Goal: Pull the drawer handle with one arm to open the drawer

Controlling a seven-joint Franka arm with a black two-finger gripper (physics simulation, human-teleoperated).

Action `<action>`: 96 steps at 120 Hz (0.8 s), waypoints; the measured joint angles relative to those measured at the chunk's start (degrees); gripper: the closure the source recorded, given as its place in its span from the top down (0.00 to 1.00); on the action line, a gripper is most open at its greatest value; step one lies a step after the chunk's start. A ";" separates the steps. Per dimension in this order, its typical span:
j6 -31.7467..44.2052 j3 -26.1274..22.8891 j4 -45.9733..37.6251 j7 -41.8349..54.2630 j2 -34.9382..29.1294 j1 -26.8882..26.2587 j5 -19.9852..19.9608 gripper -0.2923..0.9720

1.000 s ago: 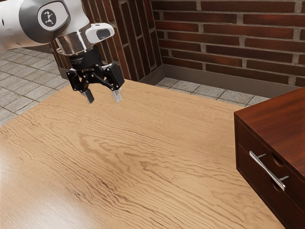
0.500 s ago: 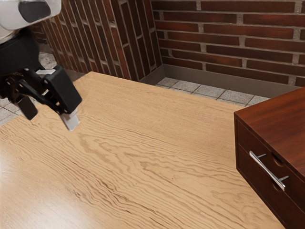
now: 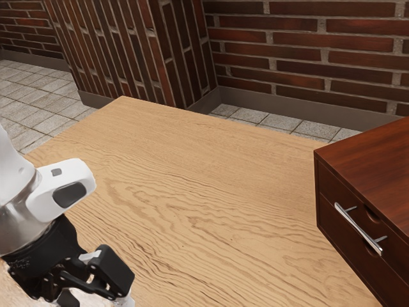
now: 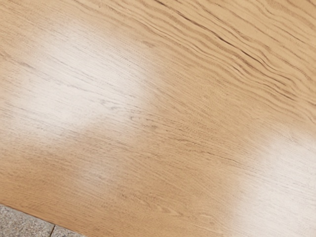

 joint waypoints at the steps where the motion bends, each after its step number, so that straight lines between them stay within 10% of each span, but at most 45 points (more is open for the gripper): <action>1: 0.82 0.00 -0.16 0.00 0.10 0.10 -0.29 0.76; 42: 30.83 0.16 2.60 0.72 19.09 2.07 -5.64 0.76; 96: 41.56 -8.99 4.87 -9.98 23.39 11.10 -9.87 0.76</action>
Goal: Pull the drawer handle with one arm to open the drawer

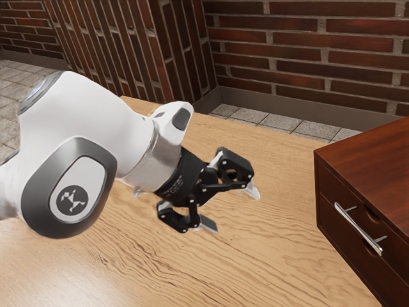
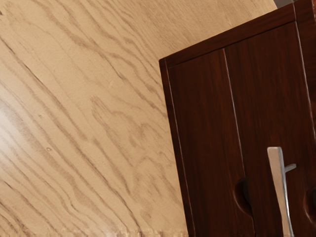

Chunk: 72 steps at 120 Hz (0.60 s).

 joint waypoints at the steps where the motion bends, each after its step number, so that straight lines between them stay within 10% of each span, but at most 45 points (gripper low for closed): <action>1: 0.08 -0.23 0.30 -0.16 0.41 -0.01 -0.20 0.76; 72: 2.70 -2.50 7.86 -6.94 14.27 -0.01 -2.08 0.55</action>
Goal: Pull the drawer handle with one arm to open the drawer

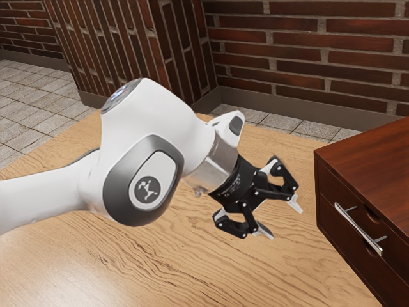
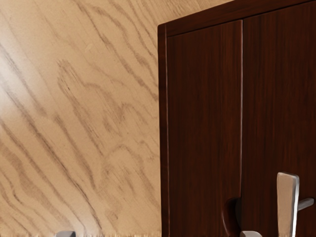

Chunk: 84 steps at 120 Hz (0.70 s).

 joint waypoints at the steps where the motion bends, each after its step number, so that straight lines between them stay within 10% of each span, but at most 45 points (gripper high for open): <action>1: -0.01 0.00 -0.04 -0.04 -0.05 -0.01 0.01 0.54; 84: 0.48 -3.83 4.29 -1.19 4.21 -0.21 0.93 0.46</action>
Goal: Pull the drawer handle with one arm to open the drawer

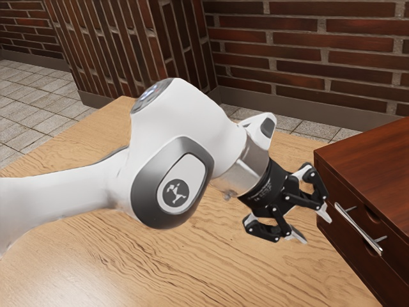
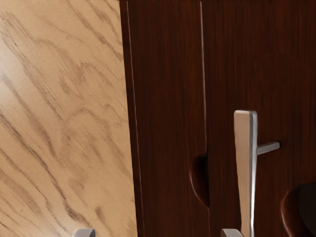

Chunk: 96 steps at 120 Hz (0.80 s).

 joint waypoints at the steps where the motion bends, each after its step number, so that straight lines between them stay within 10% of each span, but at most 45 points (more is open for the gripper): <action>1: 0.07 -0.01 0.20 -0.01 0.28 0.01 0.00 0.46; 96: 6.65 -2.41 2.95 -3.18 4.76 -0.74 0.06 0.45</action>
